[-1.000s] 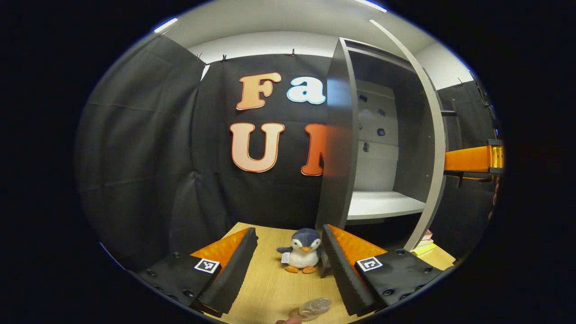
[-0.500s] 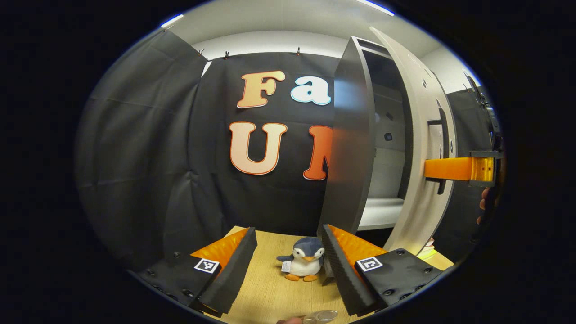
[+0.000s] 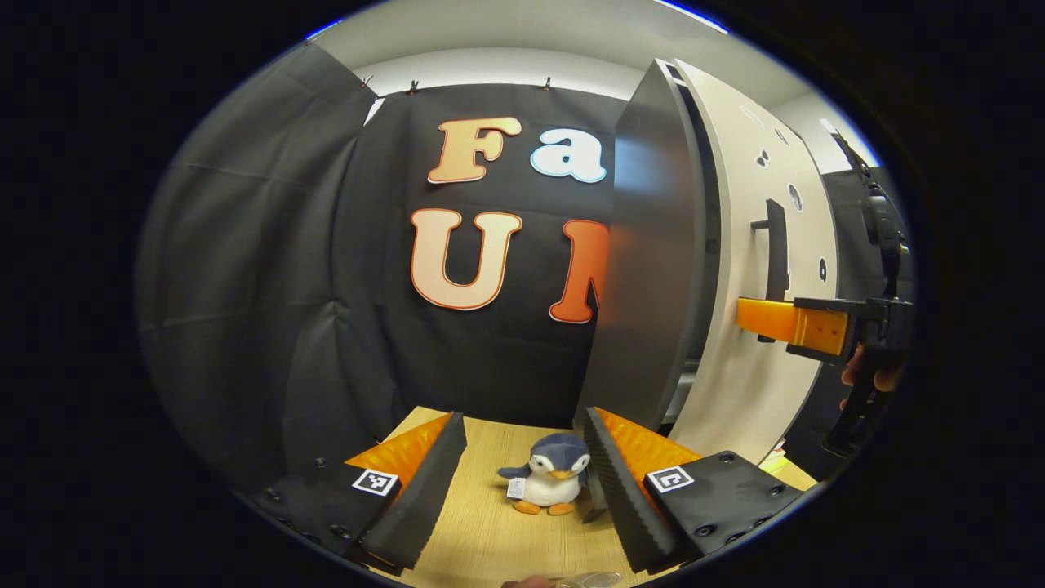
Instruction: Open the cabinet door with the right hand, grasp the bottle in the cabinet with the left hand and place it on the coaster, then close the cabinet door with the right hand.
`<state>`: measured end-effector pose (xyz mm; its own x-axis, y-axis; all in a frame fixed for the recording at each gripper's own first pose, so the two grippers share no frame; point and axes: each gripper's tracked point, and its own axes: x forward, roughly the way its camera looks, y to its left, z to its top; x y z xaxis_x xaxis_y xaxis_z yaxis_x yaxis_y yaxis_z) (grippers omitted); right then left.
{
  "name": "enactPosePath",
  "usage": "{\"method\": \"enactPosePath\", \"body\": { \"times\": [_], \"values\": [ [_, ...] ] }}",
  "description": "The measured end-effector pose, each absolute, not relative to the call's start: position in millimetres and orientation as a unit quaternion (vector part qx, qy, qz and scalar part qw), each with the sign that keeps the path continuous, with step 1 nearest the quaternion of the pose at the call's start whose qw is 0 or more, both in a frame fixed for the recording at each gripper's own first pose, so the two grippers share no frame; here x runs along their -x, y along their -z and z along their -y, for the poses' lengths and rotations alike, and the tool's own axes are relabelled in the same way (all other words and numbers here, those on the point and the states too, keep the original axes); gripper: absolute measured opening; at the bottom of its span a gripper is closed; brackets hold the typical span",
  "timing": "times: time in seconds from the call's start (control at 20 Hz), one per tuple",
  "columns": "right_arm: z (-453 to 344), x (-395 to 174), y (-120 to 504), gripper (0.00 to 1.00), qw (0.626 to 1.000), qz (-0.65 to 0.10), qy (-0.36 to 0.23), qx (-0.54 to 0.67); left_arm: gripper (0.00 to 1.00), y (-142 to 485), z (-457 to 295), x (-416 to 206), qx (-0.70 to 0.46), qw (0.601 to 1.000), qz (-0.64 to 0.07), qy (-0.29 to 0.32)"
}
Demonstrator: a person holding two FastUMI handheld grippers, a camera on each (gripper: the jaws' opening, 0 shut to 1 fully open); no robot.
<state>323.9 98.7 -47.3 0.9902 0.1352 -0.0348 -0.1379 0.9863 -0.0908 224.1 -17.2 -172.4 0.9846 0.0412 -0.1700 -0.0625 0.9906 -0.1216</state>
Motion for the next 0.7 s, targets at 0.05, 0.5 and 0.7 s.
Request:
{"method": "enactPosePath", "body": {
  "times": [0.05,0.5,0.7],
  "values": [
    [-98.7,-324.5,47.4,0.94,0.997,-0.014,-0.063,0.051,0.95,173.4,15.7,-226.4,0.063,0.994,-0.083,-0.025],
    [-96.2,-333.5,45.9,0.95,0.998,-0.017,-0.034,0.042,0.95,174.2,7.4,-232.1,0.068,0.994,-0.083,-0.027],
    [-95.6,-327.3,44.7,0.95,0.998,-0.022,-0.047,0.035,0.95,165.7,13.1,-228.1,0.067,0.994,-0.077,-0.027]
  ]
}}
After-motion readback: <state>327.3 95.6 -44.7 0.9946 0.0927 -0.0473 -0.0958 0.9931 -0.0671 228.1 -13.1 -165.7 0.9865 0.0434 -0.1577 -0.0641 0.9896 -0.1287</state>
